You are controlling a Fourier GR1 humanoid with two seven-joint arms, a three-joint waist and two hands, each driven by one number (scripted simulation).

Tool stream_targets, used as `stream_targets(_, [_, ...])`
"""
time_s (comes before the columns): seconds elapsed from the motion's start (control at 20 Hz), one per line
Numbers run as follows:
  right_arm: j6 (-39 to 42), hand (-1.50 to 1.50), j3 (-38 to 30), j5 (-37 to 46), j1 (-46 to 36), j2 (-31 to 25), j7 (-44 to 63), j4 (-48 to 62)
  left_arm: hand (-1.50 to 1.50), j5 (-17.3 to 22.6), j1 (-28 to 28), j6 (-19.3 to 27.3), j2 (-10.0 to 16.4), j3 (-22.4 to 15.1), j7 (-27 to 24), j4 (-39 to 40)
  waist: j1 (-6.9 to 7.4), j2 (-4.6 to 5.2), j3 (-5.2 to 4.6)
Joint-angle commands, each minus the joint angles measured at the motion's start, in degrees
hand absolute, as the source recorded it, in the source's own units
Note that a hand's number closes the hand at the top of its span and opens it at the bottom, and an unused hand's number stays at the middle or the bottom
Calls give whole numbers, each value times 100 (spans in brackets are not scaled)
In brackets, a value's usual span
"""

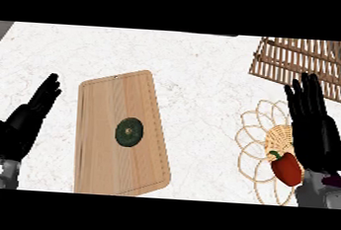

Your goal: Pick the eggplant from the placemat and place it in the tiered shelf

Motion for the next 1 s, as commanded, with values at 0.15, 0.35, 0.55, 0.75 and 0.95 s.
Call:
stream_targets(0.15, [1247, 150, 665, 912, -55, -1176, -144, 248, 0, 224, 329, -39, -79, 392, -149, 582, -21, -156, 94])
stream_targets(0.35, [-315, 150, 34, 2905, 190, -2230, -58, 828, 0, 325, 523, 78, -222, 387, 59, 716, -268, -159, 27])
stream_targets(0.55, [-857, -150, 854, 3728, 1103, -1593, -816, 493, 0, 474, 473, -238, -168, 607, -111, 1104, -203, -176, 98])
stream_targets(0.75, [-773, -150, 1077, 3999, 1750, -1514, -756, 7, 0, 541, 706, -321, -120, 789, 234, 472, -143, -184, 102])
stream_targets(0.95, [-1149, -150, 1185, 5343, 1753, -2040, 734, -701, 0, 561, 807, -615, -29, 856, -219, 962, -182, -199, 79])
